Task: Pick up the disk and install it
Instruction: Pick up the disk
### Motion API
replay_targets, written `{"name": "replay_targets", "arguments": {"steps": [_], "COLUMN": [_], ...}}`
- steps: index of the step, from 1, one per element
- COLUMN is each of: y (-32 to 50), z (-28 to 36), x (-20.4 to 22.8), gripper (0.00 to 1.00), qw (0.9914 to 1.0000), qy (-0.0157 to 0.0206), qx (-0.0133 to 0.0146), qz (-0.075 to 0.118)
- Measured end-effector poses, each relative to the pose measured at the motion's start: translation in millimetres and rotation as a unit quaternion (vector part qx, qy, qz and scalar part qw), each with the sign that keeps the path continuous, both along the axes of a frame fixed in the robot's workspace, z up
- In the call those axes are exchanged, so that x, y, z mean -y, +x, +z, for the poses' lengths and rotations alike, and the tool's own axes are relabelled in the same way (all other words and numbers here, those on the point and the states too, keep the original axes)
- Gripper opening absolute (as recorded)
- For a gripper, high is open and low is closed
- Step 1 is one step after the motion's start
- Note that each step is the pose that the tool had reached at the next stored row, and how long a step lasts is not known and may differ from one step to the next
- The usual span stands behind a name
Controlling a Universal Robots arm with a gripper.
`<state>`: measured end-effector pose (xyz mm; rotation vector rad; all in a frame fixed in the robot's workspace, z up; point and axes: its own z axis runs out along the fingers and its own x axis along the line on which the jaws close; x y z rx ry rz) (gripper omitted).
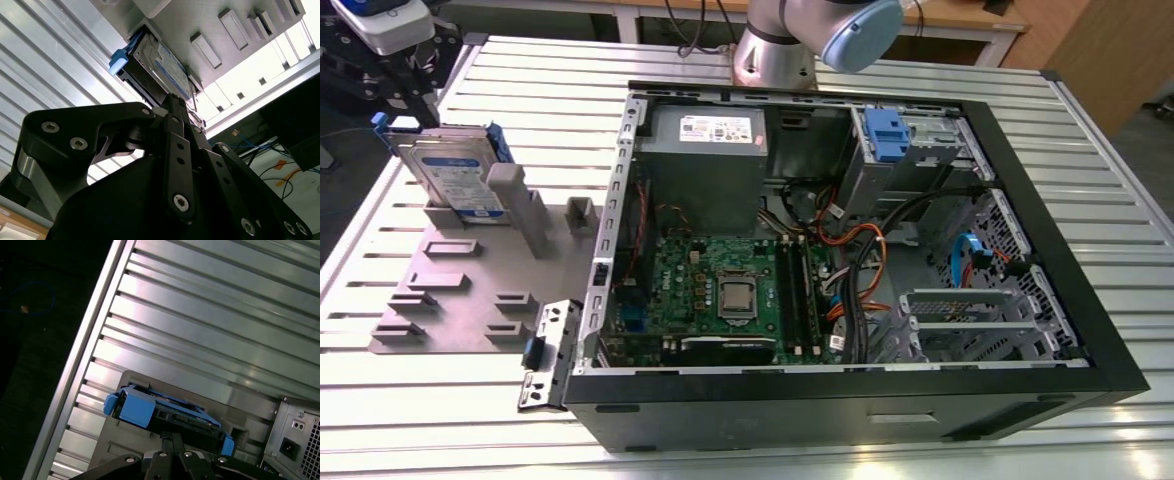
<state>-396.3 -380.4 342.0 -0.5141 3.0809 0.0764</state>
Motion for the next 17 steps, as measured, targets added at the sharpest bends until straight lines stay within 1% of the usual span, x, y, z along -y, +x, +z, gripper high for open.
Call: {"name": "replay_targets", "arguments": {"steps": [17], "y": [0.0], "z": [0.0], "x": [0.0], "gripper": [0.11], "qw": [0.99997], "qy": [0.0], "qx": [0.0], "qz": [0.008]}}
